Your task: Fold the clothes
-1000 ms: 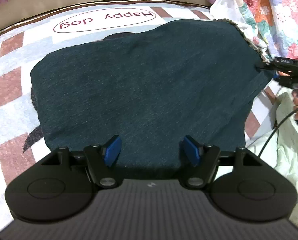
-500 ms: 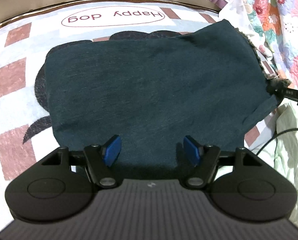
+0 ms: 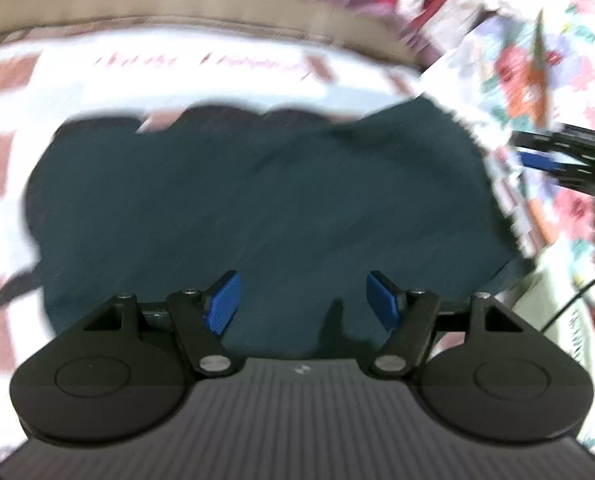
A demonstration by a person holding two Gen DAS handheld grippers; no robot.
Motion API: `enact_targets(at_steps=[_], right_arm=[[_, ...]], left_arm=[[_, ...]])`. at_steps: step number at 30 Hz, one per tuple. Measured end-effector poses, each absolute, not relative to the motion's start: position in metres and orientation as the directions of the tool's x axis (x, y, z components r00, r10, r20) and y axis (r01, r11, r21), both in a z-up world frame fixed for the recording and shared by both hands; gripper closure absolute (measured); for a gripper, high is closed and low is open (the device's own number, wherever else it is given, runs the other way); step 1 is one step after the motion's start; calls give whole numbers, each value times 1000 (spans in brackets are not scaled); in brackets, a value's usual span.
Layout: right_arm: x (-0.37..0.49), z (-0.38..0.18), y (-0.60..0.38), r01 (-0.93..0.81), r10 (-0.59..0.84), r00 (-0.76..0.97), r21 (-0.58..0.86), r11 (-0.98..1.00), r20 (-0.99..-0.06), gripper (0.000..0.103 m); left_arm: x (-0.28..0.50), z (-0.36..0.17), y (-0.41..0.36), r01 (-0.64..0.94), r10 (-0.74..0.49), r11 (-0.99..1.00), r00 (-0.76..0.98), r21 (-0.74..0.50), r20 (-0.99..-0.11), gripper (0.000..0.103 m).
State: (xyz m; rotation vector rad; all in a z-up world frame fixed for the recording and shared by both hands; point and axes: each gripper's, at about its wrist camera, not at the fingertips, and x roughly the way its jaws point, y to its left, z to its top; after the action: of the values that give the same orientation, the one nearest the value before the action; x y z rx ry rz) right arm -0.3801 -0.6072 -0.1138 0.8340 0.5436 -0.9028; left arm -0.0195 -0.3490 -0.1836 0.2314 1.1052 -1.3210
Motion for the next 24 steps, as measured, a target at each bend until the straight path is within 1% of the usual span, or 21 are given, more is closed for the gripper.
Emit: enact_targets(at_steps=[3, 4, 5, 7, 8, 9, 10, 12, 14, 15, 16, 17, 18, 19, 22, 24], right_arm=[[-345, -122, -641, 830, -413, 533, 361, 425, -738, 51], [-327, -129, -653, 821, -385, 519, 321, 471, -763, 53], [-310, -135, -660, 822, -394, 480, 244, 515, -784, 53], [-281, -141, -666, 816, -438, 430, 133, 562, -789, 52], [-272, -143, -670, 804, -422, 430, 126, 581, -798, 52], [-267, -145, -675, 802, -414, 420, 118, 585, -807, 49], [-266, -146, -681, 808, -412, 403, 107, 579, -817, 42], [-271, -153, -698, 826, -400, 377, 108, 553, -836, 31], [-273, -168, -717, 828, -331, 333, 106, 551, -883, 32], [-277, -172, -722, 836, -330, 334, 116, 537, -883, 31], [-284, -174, -723, 830, -309, 381, 175, 530, -871, 35], [-291, -176, -724, 820, -290, 428, 233, 522, -856, 43], [-297, -175, -720, 805, -284, 475, 281, 522, -833, 67], [-301, -174, -711, 791, -306, 506, 292, 538, -806, 83], [-314, -161, -669, 732, -427, 594, 238, 638, -682, 84], [-321, -153, -637, 708, -475, 635, 213, 673, -609, 84]], left_arm=[[-25, -175, -377, 874, -709, 240, -139, -422, -692, 33], [-26, -175, -387, 883, -725, 221, -134, -413, -675, 33], [-27, -177, -397, 889, -731, 214, -128, -404, -670, 33], [-24, -183, -415, 887, -707, 243, -115, -392, -698, 33], [-23, -183, -419, 889, -705, 238, -119, -391, -700, 33], [-22, -183, -423, 890, -702, 234, -123, -390, -701, 33], [-21, -182, -426, 894, -702, 225, -127, -387, -701, 33], [-22, -181, -429, 906, -700, 204, -129, -370, -702, 33], [-21, -184, -429, 906, -692, 202, -137, -373, -709, 33], [-20, -186, -428, 903, -687, 203, -144, -379, -712, 33], [-19, -189, -427, 900, -683, 206, -149, -385, -715, 33], [-19, -191, -427, 896, -680, 212, -152, -391, -717, 33], [-18, -194, -426, 893, -678, 220, -150, -392, -720, 33], [-18, -195, -426, 894, -677, 230, -137, -385, -723, 33], [-19, -197, -421, 894, -679, 250, -111, -371, -726, 33], [-21, -198, -417, 892, -683, 256, -106, -372, -723, 33]])
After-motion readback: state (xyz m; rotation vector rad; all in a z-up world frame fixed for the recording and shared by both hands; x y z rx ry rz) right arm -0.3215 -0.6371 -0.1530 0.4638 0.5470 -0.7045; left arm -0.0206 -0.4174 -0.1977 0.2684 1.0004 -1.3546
